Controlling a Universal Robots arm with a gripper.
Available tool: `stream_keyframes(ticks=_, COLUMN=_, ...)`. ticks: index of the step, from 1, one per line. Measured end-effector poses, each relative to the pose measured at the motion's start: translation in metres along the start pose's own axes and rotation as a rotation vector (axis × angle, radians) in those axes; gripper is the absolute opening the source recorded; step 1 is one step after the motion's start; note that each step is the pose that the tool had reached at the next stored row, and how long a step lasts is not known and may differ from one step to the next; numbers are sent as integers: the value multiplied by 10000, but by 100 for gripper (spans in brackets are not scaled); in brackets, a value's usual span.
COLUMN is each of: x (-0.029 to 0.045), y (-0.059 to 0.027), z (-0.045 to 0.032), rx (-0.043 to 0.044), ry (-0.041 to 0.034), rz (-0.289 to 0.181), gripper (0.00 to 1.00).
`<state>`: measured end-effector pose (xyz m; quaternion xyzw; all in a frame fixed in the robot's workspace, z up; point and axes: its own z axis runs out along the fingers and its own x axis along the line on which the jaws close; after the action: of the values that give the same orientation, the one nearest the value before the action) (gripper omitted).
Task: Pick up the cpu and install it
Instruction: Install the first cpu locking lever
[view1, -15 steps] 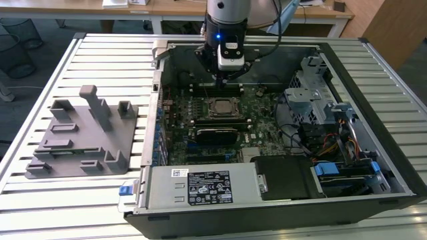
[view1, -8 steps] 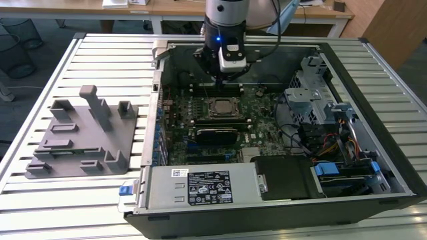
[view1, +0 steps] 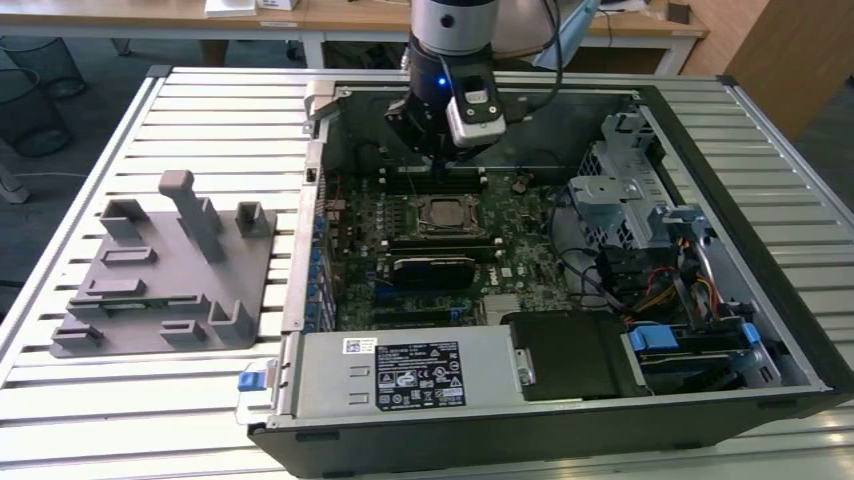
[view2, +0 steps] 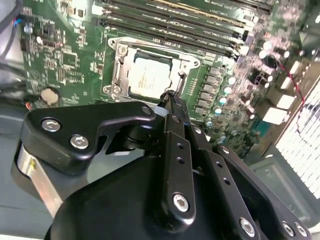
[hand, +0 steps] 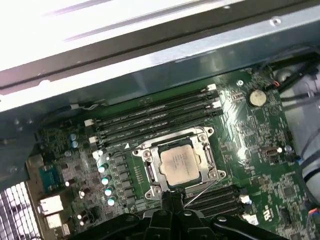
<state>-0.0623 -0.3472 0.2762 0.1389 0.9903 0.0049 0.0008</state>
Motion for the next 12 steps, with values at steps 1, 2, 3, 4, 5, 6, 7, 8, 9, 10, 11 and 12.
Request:
stream_keyframes(ticks=1, x=0, y=0, z=1, rx=0, ry=2, rz=-195, gripper=11)
stream_keyframes(ticks=2, x=0, y=0, z=1, rx=0, ry=4, rz=-375, gripper=11)
stream_keyframes(ticks=3, x=0, y=0, z=2, rx=0, ry=5, rz=-556, gripper=11)
stream_keyframes(ticks=4, x=0, y=0, z=3, rx=0, ry=7, rz=-734, gripper=11)
stream_keyframes(ticks=5, x=0, y=0, z=5, rx=-1, ry=9, rz=-916, gripper=11)
stream_keyframes(ticks=6, x=0, y=0, z=7, rx=-2, ry=11, rz=-1093, gripper=11)
stream_keyframes(ticks=7, x=0, y=0, z=8, rx=-1, ry=13, rz=-1286, gripper=11)
stream_keyframes(ticks=8, x=0, y=0, z=11, rx=-2, ry=14, rz=-1465, gripper=11)
stream_keyframes(ticks=9, x=0, y=0, z=14, rx=-3, ry=16, rz=-1650, gripper=11)
stream_keyframes(ticks=10, x=0, y=0, z=16, rx=-2, ry=18, rz=-1831, gripper=11)
stream_keyframes(ticks=11, x=1, y=-1, z=19, rx=-1, ry=20, rz=-1999, gripper=11)
stream_keyframes(ticks=12, x=8, y=-3, z=21, rx=-1, ry=21, rz=-2095, gripper=11)
